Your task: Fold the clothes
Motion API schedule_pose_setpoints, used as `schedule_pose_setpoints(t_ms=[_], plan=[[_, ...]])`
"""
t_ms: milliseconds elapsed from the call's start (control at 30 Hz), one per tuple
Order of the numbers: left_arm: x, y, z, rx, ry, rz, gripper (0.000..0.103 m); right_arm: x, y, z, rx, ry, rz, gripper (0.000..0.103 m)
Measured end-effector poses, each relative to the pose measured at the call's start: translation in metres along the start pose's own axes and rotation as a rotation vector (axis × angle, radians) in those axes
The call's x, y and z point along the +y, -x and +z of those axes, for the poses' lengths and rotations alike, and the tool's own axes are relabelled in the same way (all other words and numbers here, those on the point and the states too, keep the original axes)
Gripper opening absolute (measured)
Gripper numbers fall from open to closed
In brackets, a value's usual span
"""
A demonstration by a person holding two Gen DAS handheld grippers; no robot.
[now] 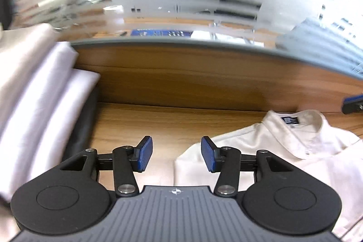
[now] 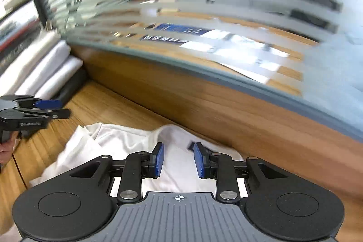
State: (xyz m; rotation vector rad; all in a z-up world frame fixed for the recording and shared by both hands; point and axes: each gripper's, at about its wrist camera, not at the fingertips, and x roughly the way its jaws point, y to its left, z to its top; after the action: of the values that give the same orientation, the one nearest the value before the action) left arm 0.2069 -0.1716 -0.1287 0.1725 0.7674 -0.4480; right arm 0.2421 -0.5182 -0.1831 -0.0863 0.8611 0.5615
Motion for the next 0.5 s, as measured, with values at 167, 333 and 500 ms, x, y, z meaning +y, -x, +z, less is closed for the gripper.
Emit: schedule_pose_setpoints(t_ms=[167, 333, 500], plan=[[0.014, 0.073, -0.017, 0.002, 0.023, -0.017, 0.057, -0.013, 0.070, -0.041, 0.002, -0.107, -0.037, 0.032], [0.013, 0.132, -0.061, 0.022, 0.027, -0.037, 0.062, -0.017, 0.129, -0.099, 0.008, -0.196, -0.095, 0.032], [0.012, 0.172, -0.111, 0.066, 0.028, -0.041, 0.063, -0.012, 0.177, -0.162, 0.021, -0.267, -0.149, 0.032]])
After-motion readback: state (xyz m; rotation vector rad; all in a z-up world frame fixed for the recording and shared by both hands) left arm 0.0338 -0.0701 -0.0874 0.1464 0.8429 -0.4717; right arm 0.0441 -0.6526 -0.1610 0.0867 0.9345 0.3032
